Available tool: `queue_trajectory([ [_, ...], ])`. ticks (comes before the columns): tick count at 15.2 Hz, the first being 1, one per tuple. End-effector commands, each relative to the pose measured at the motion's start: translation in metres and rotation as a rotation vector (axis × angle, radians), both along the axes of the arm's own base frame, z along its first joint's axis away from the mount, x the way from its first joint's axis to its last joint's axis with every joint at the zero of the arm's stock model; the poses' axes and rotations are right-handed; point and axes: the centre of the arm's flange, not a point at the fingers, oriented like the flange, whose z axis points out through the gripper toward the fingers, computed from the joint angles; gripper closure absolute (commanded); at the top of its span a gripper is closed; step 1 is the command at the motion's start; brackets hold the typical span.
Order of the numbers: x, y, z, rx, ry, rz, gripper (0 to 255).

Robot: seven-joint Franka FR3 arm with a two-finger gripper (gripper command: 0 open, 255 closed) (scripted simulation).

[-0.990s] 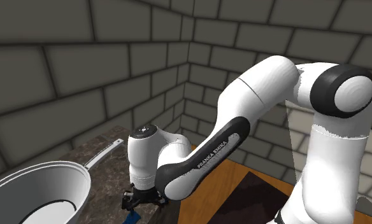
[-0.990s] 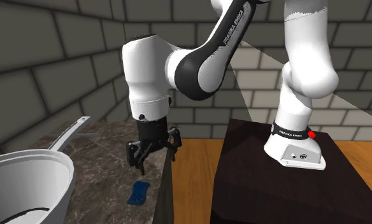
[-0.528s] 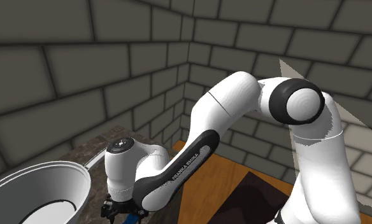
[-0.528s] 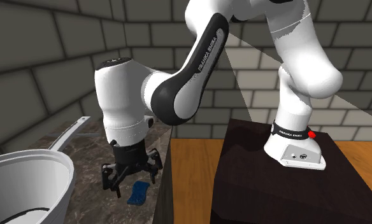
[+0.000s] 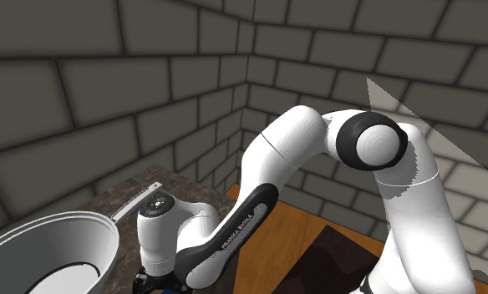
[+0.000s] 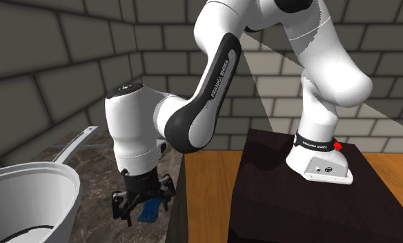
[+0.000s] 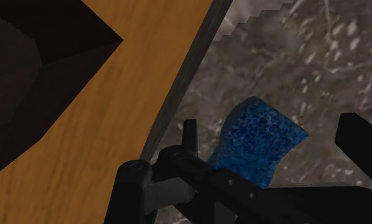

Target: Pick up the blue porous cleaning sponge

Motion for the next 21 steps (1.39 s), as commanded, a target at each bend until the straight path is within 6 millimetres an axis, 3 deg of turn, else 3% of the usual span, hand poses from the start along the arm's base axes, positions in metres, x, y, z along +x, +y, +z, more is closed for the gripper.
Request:
queue_trajectory([
  [1, -0.001, 0.000, -0.002, 0.000, 0.000, 0.000, 255],
  [10, 0.000, 0.000, -0.002, 0.000, 0.000, 0.000, 255],
  [21, 0.000, 0.000, 0.056, 0.000, 0.000, 0.000, 255],
])
